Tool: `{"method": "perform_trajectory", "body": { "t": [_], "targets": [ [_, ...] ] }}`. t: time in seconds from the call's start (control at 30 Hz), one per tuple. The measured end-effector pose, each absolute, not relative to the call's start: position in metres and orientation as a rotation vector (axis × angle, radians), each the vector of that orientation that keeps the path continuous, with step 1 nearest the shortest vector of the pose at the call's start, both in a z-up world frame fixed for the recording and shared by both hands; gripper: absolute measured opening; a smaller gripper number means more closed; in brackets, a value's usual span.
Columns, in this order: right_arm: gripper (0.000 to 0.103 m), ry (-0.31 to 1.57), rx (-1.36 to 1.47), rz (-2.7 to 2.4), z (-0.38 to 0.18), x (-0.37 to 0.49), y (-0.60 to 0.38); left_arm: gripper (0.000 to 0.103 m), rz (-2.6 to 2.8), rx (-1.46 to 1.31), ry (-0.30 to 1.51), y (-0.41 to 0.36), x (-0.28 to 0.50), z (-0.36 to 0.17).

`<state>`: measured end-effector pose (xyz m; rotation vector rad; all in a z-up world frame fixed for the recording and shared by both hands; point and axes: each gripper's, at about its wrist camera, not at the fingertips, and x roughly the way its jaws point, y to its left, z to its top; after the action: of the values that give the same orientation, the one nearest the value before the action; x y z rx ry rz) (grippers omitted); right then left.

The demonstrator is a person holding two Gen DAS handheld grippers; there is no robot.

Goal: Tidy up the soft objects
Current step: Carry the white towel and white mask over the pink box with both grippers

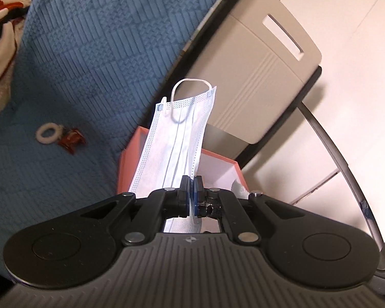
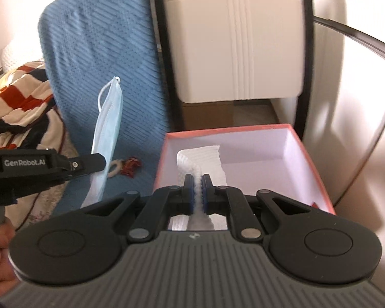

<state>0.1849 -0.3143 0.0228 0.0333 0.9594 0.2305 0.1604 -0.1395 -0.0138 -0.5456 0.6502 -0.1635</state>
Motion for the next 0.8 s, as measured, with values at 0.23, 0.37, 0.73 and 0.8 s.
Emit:
{"method": "perform_trajectory", "body": {
  "t": [0.23,0.37,0.73,0.8],
  "targets": [
    [0.01,1.018,0.032,0.157,-0.008,0.181,-0.353,0.003,-0.189,-0.472,0.714,-0.191,0.17,-0.05],
    [0.01,1.054,0.01,0.133,-0.031,0.177,-0.369,0.003,-0.186,-0.457,0.752,-0.204,0.175,-0.068],
    [0.01,1.089,0.025,0.113,-0.059,0.184,-0.399,0.004,-0.171,-0.406,0.811,-0.228,0.196,-0.091],
    [0.01,1.104,0.036,0.115,-0.066,0.187,-0.402,0.004,-0.165,-0.395,0.838,-0.232,0.201,-0.099]
  ]
}}
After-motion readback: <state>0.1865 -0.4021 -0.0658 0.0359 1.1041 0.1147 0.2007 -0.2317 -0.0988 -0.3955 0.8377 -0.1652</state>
